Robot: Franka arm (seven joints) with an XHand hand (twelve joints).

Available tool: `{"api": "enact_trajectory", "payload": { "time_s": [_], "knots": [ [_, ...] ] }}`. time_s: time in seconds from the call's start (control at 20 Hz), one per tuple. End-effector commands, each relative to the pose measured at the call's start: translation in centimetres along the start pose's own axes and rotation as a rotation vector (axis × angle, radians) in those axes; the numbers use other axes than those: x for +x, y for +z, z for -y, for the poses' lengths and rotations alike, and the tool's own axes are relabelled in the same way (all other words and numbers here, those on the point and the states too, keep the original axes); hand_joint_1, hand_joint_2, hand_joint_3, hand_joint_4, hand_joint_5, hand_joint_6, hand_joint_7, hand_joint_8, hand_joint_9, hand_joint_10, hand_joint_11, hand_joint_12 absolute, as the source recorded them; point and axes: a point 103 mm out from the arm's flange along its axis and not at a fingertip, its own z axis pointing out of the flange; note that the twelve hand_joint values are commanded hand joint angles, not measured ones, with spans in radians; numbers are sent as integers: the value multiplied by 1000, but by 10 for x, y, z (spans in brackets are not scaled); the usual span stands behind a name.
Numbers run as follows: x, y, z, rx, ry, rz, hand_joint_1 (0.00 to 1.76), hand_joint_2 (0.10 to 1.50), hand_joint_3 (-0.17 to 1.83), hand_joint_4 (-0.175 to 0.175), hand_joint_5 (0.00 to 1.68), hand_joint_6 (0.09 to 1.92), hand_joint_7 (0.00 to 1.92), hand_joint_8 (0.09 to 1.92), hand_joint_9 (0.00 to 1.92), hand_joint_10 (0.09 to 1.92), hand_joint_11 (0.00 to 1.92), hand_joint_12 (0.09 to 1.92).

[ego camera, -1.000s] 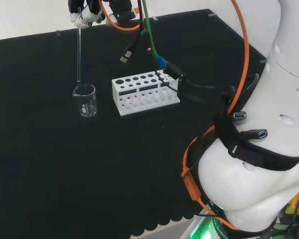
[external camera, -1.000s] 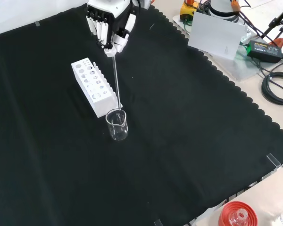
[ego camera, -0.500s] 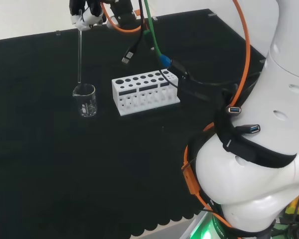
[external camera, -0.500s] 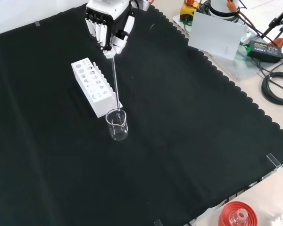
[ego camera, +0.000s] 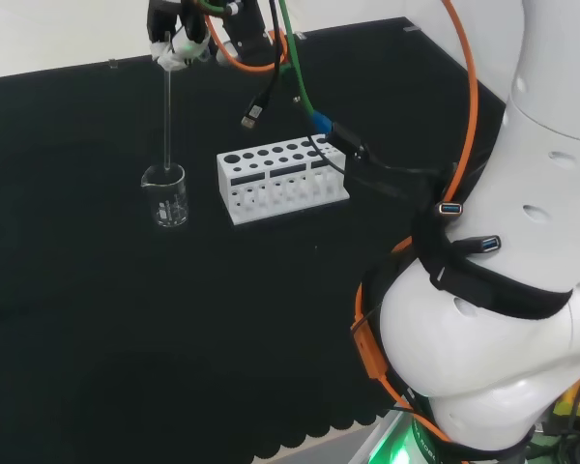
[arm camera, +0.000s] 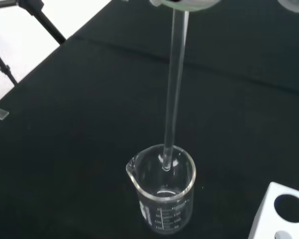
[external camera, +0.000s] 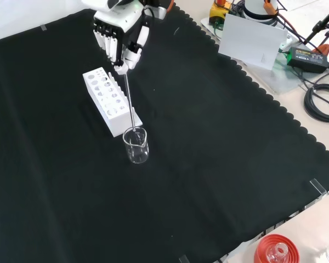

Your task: Stir in the beaker to the left of the white test tube rack with the glass rod.

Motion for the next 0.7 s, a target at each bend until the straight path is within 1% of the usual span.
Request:
{"api": "enact_trajectory", "payload": {
  "time_s": [0.05, 0.4, 0.7],
  "knots": [
    [1, 9, -8, 18, -17, 14, 1313, 1075, -175, -175, 1236, 579, 1283, 594, 1661, 502, 1515, 720],
    [3, 32, -10, 57, -28, 16, 1313, 1075, -175, -175, 1237, 577, 1284, 592, 1661, 501, 1516, 721],
    [9, 37, -15, 70, -33, 23, 1313, 1075, -175, -175, 1238, 575, 1285, 591, 1662, 500, 1517, 722]
  ]
}}
